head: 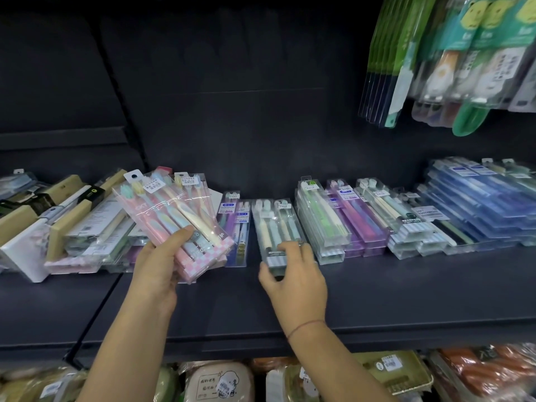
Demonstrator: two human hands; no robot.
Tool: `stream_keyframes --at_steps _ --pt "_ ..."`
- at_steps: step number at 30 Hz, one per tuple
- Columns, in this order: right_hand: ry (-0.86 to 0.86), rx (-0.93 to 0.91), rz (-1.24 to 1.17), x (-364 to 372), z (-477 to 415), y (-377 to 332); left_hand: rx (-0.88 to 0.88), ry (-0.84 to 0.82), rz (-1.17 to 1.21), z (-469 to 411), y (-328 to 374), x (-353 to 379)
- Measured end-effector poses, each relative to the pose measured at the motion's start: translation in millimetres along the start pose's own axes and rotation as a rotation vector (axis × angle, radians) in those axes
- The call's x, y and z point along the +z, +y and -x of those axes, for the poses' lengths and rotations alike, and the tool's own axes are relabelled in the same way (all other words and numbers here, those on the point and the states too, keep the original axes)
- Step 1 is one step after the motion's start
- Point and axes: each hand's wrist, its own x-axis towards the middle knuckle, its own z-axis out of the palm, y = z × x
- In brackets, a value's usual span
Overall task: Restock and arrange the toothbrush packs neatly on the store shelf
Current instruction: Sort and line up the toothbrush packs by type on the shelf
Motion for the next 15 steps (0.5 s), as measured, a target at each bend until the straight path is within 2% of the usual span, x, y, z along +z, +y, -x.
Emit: stream_keyframes --at_steps 3,6,9,15 --pt "0.095 0.034 0.024 -12 -4 11 0.001 -0.003 0.000 0 -1 1" --pt "0.011 0.092 0.085 -16 -2 16 -0.002 -0.011 -0.008 0 -2 3" --pt "-0.104 0.134 0.019 -21 -2 18 0.001 -0.015 -0.014 0 -3 4" --pt "-0.073 0.216 -0.078 -22 -6 11 0.000 -0.010 -0.007 0 -2 2"
